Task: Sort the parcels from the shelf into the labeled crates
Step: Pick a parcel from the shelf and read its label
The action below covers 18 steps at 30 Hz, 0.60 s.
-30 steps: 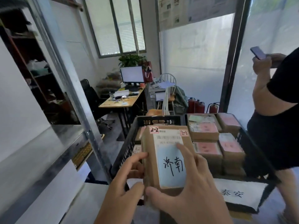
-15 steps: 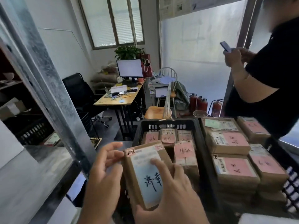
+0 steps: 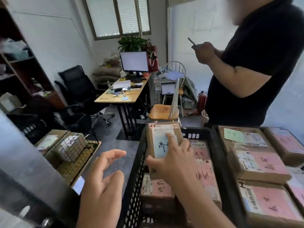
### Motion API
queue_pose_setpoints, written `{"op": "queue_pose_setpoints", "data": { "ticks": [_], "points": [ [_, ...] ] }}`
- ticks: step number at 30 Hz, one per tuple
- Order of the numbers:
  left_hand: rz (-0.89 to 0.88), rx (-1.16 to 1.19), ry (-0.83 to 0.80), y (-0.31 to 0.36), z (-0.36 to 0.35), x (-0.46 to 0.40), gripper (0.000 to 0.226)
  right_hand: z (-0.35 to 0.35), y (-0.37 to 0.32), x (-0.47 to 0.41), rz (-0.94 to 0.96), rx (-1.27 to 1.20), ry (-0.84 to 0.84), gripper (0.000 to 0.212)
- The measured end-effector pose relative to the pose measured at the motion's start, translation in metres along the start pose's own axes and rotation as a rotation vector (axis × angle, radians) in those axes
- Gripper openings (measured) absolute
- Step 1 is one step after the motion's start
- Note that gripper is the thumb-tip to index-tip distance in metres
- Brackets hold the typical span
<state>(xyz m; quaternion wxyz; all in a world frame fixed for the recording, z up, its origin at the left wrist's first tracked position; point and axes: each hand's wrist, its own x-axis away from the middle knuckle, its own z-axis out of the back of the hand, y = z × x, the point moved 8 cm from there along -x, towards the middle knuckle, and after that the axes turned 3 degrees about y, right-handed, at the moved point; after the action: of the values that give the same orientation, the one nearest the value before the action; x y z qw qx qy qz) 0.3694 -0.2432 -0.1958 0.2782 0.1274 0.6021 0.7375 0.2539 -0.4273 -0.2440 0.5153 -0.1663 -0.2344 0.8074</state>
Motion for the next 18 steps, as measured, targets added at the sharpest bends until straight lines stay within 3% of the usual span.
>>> {"op": "queue_pose_setpoints", "data": {
  "ticks": [9,18],
  "points": [
    [-0.014,-0.101,0.03,-0.027,-0.015,-0.023,0.065,-0.082,0.018,-0.085,-0.175,0.101,-0.14,0.108],
    [-0.047,-0.089,-0.013,-0.047,-0.023,-0.032,0.038,-0.11,0.001,-0.105,-0.166,0.151,-0.073,0.115]
  ]
}}
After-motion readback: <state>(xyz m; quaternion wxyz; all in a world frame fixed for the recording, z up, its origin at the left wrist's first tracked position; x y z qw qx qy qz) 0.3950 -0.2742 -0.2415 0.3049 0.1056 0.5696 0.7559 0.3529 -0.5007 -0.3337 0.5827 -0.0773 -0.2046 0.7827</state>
